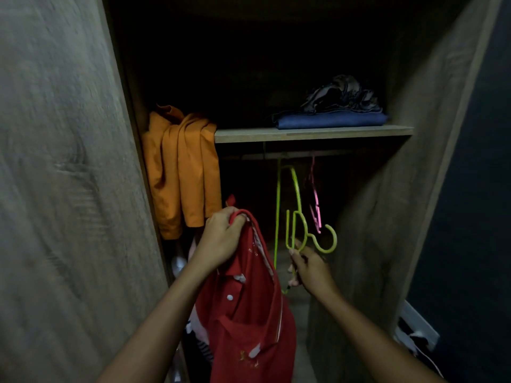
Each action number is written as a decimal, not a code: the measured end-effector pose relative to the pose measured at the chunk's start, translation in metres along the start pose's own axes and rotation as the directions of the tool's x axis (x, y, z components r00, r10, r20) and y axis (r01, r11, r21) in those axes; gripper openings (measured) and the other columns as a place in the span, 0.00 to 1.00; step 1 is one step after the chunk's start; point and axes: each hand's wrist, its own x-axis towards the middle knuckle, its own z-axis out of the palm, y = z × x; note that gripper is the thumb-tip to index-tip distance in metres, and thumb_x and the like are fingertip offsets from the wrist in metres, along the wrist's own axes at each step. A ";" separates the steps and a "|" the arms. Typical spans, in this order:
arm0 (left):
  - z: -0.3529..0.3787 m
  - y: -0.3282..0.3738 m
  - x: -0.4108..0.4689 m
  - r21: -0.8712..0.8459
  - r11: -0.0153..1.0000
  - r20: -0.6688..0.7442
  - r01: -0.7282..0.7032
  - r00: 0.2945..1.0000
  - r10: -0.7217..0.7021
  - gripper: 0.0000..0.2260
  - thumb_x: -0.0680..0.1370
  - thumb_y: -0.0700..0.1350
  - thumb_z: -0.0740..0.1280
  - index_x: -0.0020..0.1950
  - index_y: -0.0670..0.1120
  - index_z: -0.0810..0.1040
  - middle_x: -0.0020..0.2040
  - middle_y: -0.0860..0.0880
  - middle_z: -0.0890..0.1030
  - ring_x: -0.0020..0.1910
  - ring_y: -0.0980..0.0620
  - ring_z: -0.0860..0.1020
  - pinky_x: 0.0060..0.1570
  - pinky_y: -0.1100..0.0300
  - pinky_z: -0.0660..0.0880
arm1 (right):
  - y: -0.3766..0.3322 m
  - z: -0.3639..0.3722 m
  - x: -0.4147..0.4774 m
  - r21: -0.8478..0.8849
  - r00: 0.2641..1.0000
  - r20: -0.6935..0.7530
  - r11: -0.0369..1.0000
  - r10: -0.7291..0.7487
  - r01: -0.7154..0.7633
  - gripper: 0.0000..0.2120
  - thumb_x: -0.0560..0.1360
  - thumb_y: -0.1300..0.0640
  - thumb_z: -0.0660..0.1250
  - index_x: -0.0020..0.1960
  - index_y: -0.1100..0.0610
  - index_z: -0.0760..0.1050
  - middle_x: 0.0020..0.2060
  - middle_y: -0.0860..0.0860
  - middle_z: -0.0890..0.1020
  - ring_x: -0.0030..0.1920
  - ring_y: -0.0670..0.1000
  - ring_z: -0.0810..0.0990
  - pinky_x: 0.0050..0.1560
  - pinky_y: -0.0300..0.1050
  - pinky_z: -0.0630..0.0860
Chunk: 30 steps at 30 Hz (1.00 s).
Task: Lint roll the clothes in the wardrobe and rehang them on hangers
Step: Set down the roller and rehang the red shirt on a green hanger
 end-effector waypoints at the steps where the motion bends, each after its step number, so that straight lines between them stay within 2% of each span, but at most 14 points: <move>1: 0.000 0.001 -0.002 -0.002 1.000 -0.002 -0.002 1.000 0.002 0.10 0.80 0.44 0.63 0.45 0.43 0.81 0.40 0.49 0.81 0.41 0.56 0.78 0.45 0.57 0.72 | -0.003 -0.003 -0.008 0.007 0.999 -0.047 1.000 -0.028 0.028 0.10 0.82 0.56 0.61 0.61 0.54 0.76 0.36 0.57 0.82 0.22 0.50 0.76 0.26 0.38 0.73; 3: 0.001 0.005 -0.006 0.002 1.000 -0.007 -0.011 1.000 0.011 0.09 0.80 0.45 0.63 0.45 0.43 0.81 0.41 0.49 0.82 0.43 0.55 0.79 0.46 0.57 0.74 | -0.009 -0.010 -0.020 -0.018 0.982 -0.157 0.994 -0.108 0.106 0.10 0.81 0.55 0.62 0.53 0.59 0.80 0.44 0.54 0.85 0.30 0.52 0.78 0.32 0.40 0.72; 5: 0.003 0.010 -0.007 0.020 0.999 0.014 -0.029 0.999 0.029 0.09 0.80 0.46 0.65 0.45 0.43 0.81 0.40 0.49 0.82 0.42 0.53 0.80 0.46 0.55 0.76 | -0.019 -0.019 -0.031 -0.010 0.965 -0.189 0.983 -0.180 0.181 0.12 0.81 0.56 0.62 0.49 0.63 0.81 0.49 0.52 0.85 0.47 0.48 0.83 0.46 0.39 0.75; 6: 0.004 0.011 -0.008 0.036 0.999 0.038 -0.033 0.999 0.032 0.09 0.79 0.48 0.66 0.45 0.44 0.81 0.39 0.50 0.82 0.42 0.52 0.80 0.45 0.54 0.76 | -0.023 -0.024 -0.036 -0.007 0.959 -0.178 0.975 -0.219 0.221 0.12 0.81 0.57 0.63 0.49 0.64 0.81 0.47 0.51 0.85 0.52 0.45 0.82 0.52 0.38 0.75; 8: 0.005 0.016 -0.008 0.090 0.995 0.080 -0.036 0.996 0.029 0.10 0.78 0.51 0.68 0.43 0.46 0.81 0.38 0.51 0.81 0.43 0.51 0.80 0.45 0.54 0.76 | -0.029 -0.034 -0.045 -0.035 0.945 -0.134 0.955 -0.298 0.296 0.11 0.81 0.58 0.62 0.51 0.61 0.82 0.39 0.48 0.84 0.50 0.42 0.82 0.53 0.34 0.74; 10: 0.008 0.020 -0.007 0.131 0.991 0.090 -0.038 0.996 0.027 0.10 0.77 0.53 0.69 0.43 0.47 0.81 0.39 0.51 0.81 0.46 0.48 0.79 0.47 0.51 0.76 | -0.032 -0.044 -0.052 -0.038 0.928 -0.117 0.935 -0.354 0.352 0.11 0.81 0.59 0.62 0.48 0.59 0.82 0.36 0.49 0.83 0.49 0.43 0.82 0.54 0.34 0.74; 12: 0.012 0.027 -0.007 0.139 0.989 0.085 -0.049 0.996 0.038 0.10 0.77 0.53 0.69 0.44 0.46 0.82 0.40 0.50 0.81 0.46 0.47 0.79 0.47 0.51 0.75 | -0.030 -0.055 -0.057 -0.017 0.907 -0.169 0.921 -0.385 0.388 0.13 0.81 0.60 0.63 0.40 0.59 0.82 0.39 0.48 0.85 0.54 0.43 0.82 0.58 0.35 0.73; 15: 0.021 0.041 -0.009 0.136 0.988 0.073 -0.074 0.995 0.065 0.10 0.77 0.51 0.69 0.44 0.45 0.82 0.40 0.51 0.81 0.44 0.51 0.79 0.45 0.57 0.72 | -0.027 -0.070 -0.061 0.059 0.929 -0.195 0.942 -0.313 0.330 0.13 0.79 0.61 0.64 0.39 0.61 0.82 0.44 0.43 0.86 0.57 0.40 0.81 0.57 0.30 0.73; 17: 0.028 0.051 -0.009 0.120 0.990 0.071 -0.076 0.995 0.068 0.10 0.77 0.51 0.69 0.44 0.45 0.82 0.40 0.51 0.82 0.44 0.52 0.80 0.46 0.57 0.74 | -0.025 -0.082 -0.065 0.097 0.963 -0.148 0.966 -0.225 0.241 0.10 0.79 0.61 0.65 0.45 0.64 0.83 0.46 0.36 0.85 0.56 0.34 0.79 0.55 0.26 0.72; 19: 0.037 0.060 -0.008 0.110 0.991 0.069 -0.076 0.995 0.069 0.10 0.77 0.51 0.69 0.44 0.45 0.82 0.39 0.51 0.82 0.44 0.51 0.80 0.48 0.55 0.76 | -0.023 -0.096 -0.067 0.131 0.966 -0.160 0.965 -0.205 0.226 0.09 0.78 0.61 0.66 0.49 0.65 0.83 0.46 0.33 0.85 0.53 0.33 0.80 0.54 0.28 0.74; 21: 0.047 0.068 -0.006 0.115 0.991 0.058 -0.075 0.996 0.069 0.09 0.77 0.51 0.69 0.43 0.47 0.81 0.39 0.51 0.81 0.45 0.49 0.80 0.49 0.54 0.76 | -0.028 -0.111 -0.067 0.202 0.954 -0.217 0.947 -0.205 0.250 0.09 0.77 0.60 0.67 0.45 0.62 0.85 0.49 0.37 0.85 0.50 0.37 0.82 0.48 0.30 0.76; 24: 0.060 0.083 -0.005 0.114 0.992 0.061 -0.059 0.997 0.053 0.09 0.77 0.52 0.68 0.43 0.48 0.81 0.41 0.52 0.82 0.47 0.50 0.80 0.48 0.55 0.76 | -0.045 -0.131 -0.065 0.308 0.947 -0.238 0.908 -0.214 0.283 0.10 0.76 0.57 0.66 0.43 0.53 0.86 0.49 0.49 0.86 0.36 0.46 0.80 0.38 0.36 0.77; 27: 0.069 0.098 -0.007 0.113 0.992 0.052 -0.060 0.997 0.054 0.08 0.77 0.51 0.69 0.42 0.49 0.80 0.39 0.54 0.81 0.43 0.55 0.79 0.40 0.66 0.71 | -0.054 -0.145 -0.062 0.364 0.936 -0.253 0.872 -0.246 0.328 0.09 0.78 0.62 0.64 0.55 0.59 0.81 0.41 0.49 0.86 0.35 0.45 0.78 0.39 0.37 0.77; 30: 0.076 0.109 -0.014 0.121 0.991 0.021 -0.053 0.998 0.051 0.08 0.78 0.50 0.69 0.42 0.48 0.79 0.38 0.54 0.80 0.40 0.59 0.78 0.37 0.69 0.68 | -0.055 -0.155 -0.060 0.370 0.920 -0.278 0.854 -0.274 0.366 0.10 0.79 0.63 0.64 0.58 0.62 0.79 0.39 0.50 0.86 0.35 0.45 0.78 0.39 0.36 0.77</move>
